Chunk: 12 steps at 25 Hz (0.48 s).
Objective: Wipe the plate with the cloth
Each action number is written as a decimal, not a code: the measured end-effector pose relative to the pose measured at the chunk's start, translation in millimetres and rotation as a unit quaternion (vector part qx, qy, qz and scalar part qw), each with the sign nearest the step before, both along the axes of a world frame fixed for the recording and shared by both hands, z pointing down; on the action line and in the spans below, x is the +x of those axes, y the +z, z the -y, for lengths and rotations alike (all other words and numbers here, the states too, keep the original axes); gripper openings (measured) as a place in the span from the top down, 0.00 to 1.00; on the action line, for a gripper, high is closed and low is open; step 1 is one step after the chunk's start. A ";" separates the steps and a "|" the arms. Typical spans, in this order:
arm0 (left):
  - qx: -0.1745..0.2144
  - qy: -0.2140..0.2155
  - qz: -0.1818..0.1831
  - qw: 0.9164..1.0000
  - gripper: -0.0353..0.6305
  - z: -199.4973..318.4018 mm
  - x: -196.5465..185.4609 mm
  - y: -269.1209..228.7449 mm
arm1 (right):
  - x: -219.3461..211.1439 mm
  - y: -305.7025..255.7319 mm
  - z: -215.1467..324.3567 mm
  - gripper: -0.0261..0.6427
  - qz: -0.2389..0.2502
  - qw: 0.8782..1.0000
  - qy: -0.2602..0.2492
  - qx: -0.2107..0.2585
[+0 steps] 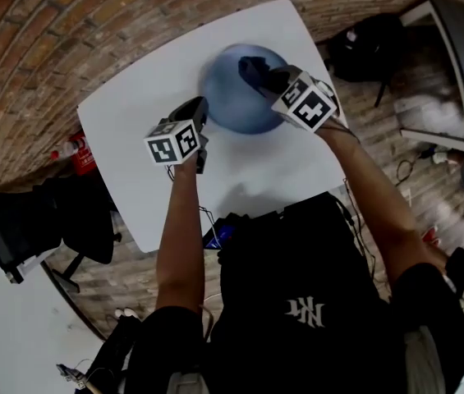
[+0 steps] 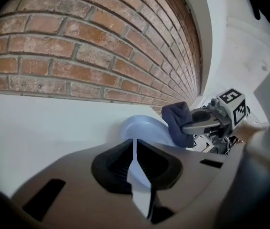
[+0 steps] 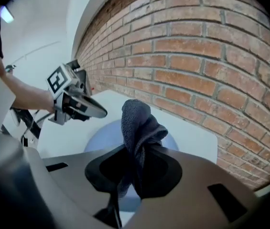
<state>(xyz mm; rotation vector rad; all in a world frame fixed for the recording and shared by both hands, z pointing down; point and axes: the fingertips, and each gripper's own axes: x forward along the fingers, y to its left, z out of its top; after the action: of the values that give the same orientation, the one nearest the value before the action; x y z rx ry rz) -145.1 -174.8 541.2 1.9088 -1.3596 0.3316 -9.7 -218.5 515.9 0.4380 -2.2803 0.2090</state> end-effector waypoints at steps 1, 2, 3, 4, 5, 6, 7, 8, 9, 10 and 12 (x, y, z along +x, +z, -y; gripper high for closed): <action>0.012 0.007 0.000 1.000 0.91 1.3 1.8 -9.7 | -7.1 -14.3 0.9 0.84 0.029 1.000 0.004 0.001; 0.026 0.012 0.000 1.000 0.92 2.9 3.0 -20.9 | -14.0 -29.4 1.7 0.84 0.057 0.998 0.007 0.004; 0.040 0.016 0.001 0.999 0.93 4.8 3.8 -33.0 | -20.4 -44.8 2.3 0.84 0.083 0.997 0.009 0.007; 0.055 0.020 0.001 0.998 0.94 6.6 4.6 -45.4 | -25.8 -60.0 2.5 0.84 0.105 0.994 0.009 0.012; 0.071 0.025 -0.001 0.997 0.94 7.9 6.0 -58.0 | -29.8 -74.8 2.0 0.84 0.124 0.992 0.008 0.017; 0.088 0.031 -0.004 0.996 0.94 8.4 8.2 -71.3 | -32.9 -89.5 0.5 0.84 0.143 0.990 0.005 0.021; 0.106 0.038 -0.008 0.994 0.94 7.9 11.0 -85.3 | -35.6 -104.2 -2.1 0.84 0.162 0.987 0.002 0.024; 0.127 0.048 -0.013 0.991 0.94 6.5 14.1 -100.2 | -38.1 -118.9 -5.4 0.84 0.182 0.983 -0.002 0.027; 0.148 0.059 -0.019 0.987 0.94 4.4 17.6 -115.8 | -40.1 -133.6 -8.8 0.84 0.203 0.979 -0.004 0.030; 0.169 0.069 -0.025 0.983 0.94 2.3 21.4 -131.8 | -41.5 -148.2 -11.9 0.84 0.224 0.974 -0.007 0.034; 0.209 0.090 -0.033 0.973 0.94 -2.5 29.0 -163.1 | -41.7 -175.7 -17.8 0.84 0.261 0.964 -0.009 0.044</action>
<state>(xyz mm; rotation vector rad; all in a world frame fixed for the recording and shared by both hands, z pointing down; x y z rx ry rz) -116.0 -172.3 378.2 2.3759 -1.2877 0.0665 -51.4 -200.7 340.2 0.4451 -2.8181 0.2351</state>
